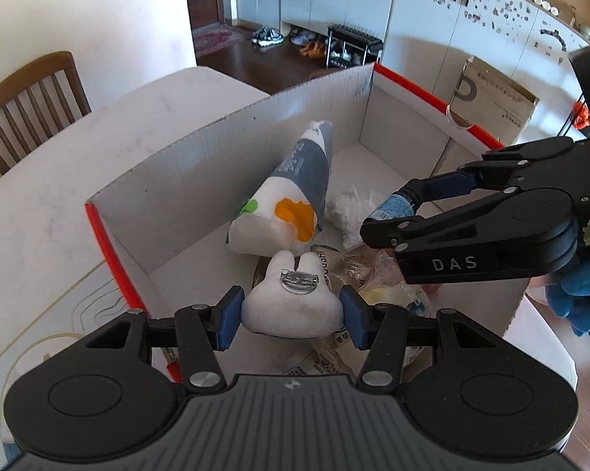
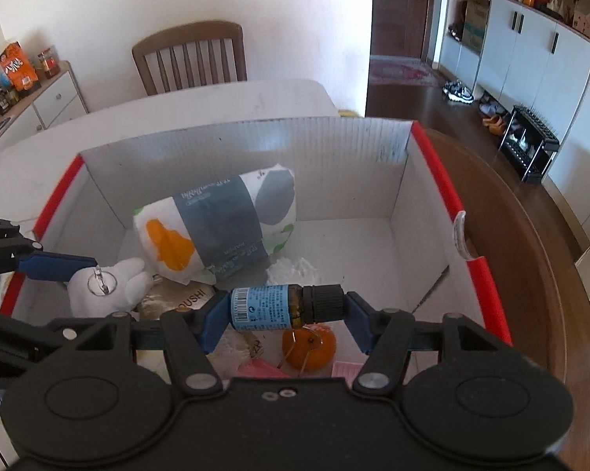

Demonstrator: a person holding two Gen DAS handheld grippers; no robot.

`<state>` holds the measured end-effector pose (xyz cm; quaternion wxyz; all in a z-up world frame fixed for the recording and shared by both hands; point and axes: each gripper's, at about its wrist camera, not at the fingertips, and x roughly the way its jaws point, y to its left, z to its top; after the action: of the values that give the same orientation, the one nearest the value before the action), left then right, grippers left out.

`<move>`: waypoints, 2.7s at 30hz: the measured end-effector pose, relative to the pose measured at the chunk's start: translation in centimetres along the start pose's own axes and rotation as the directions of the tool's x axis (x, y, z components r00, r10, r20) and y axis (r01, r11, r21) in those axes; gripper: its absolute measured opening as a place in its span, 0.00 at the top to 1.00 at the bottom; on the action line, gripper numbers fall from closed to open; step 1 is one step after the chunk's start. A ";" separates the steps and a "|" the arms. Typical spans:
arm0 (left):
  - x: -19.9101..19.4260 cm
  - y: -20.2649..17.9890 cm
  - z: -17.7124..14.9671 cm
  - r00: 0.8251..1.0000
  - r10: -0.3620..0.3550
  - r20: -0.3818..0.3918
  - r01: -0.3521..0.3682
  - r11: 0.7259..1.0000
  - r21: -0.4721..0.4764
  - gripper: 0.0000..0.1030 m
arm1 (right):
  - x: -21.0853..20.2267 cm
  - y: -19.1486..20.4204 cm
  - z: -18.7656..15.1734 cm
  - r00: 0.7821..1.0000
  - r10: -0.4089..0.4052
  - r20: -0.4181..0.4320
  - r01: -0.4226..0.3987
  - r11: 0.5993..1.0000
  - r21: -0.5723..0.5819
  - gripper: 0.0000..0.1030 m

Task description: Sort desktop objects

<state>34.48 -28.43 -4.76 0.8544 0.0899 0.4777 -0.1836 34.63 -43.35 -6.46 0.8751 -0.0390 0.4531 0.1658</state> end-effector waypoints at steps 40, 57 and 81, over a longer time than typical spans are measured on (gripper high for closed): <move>-7.0 1.5 -3.5 0.984 -0.059 0.166 0.077 0.992 -0.105 0.31 | -7.1 0.8 -1.5 0.991 0.109 0.072 -0.109 0.994 -0.001 0.33; -10.5 1.8 -5.7 0.975 -0.049 0.215 0.072 0.992 -0.099 0.24 | -11.5 4.1 -4.0 0.976 0.080 0.201 -0.081 0.997 -0.008 0.24; -13.6 1.7 -9.0 0.958 -0.025 0.285 0.049 0.996 -0.076 0.00 | -16.1 5.8 -7.0 0.934 0.067 0.351 -0.083 0.996 0.030 0.01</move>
<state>21.70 -20.79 2.00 0.9135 0.0185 0.3590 -0.1908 18.69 -43.49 2.92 0.9353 0.0278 0.2951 0.1934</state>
